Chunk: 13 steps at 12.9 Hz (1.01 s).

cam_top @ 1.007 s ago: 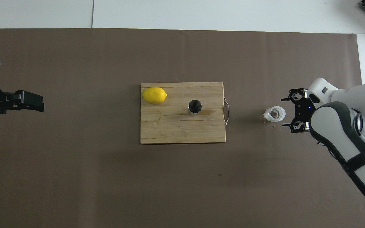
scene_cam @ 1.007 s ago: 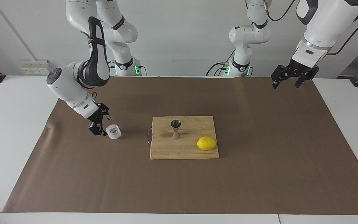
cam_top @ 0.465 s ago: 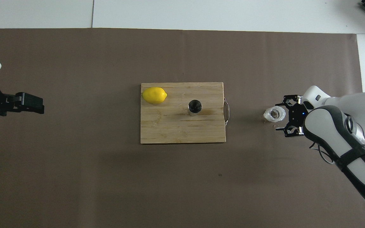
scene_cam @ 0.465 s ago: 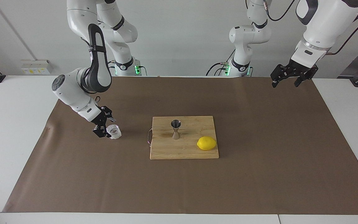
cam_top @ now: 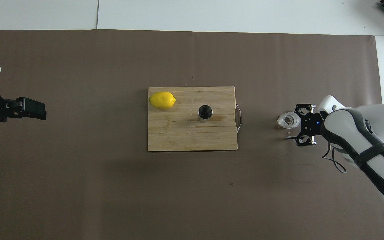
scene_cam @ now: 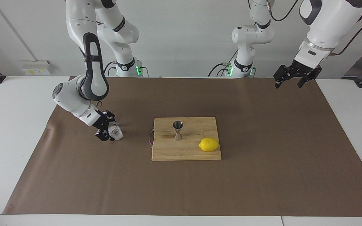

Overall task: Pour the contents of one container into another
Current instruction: 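Close the right gripper on the white cup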

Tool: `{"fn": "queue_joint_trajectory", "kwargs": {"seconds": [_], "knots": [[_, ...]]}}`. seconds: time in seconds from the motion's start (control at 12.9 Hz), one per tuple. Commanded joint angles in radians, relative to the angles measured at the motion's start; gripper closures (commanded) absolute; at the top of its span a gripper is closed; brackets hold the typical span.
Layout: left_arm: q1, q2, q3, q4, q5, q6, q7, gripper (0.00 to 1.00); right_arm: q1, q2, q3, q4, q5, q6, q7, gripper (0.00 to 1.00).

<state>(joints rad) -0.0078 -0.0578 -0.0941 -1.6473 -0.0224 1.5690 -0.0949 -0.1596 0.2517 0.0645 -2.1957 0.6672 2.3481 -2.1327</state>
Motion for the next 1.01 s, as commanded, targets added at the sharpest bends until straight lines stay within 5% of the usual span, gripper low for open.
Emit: {"fn": "queue_joint_trajectory", "kwargs": {"seconds": [0.0, 0.15, 0.31, 0.46, 0.77, 0.93], "knots": [[0.011, -0.030, -0.003, -0.029, -0.010, -0.007, 0.007, 0.00, -0.015, -0.003, 0.009, -0.004, 0.031, 0.008, -0.033, 0.00], [0.011, -0.030, -0.003, -0.029, -0.010, -0.007, 0.007, 0.00, -0.009, -0.003, 0.011, -0.004, 0.041, 0.008, -0.035, 0.04], [0.011, -0.031, -0.003, -0.029, -0.010, -0.007, 0.007, 0.00, 0.002, -0.003, 0.011, -0.003, 0.075, 0.008, -0.033, 0.23], [0.011, -0.031, -0.003, -0.029, -0.010, -0.007, 0.007, 0.00, 0.003, -0.003, 0.011, -0.003, 0.113, 0.010, -0.033, 0.28], [0.011, -0.031, -0.003, -0.029, -0.010, -0.007, 0.007, 0.00, 0.003, -0.008, 0.011, -0.001, 0.124, 0.010, -0.030, 0.86], [0.011, -0.031, -0.003, -0.029, -0.010, -0.007, 0.007, 0.00, 0.006, -0.025, 0.011, 0.004, 0.126, 0.008, -0.010, 0.92]]}}
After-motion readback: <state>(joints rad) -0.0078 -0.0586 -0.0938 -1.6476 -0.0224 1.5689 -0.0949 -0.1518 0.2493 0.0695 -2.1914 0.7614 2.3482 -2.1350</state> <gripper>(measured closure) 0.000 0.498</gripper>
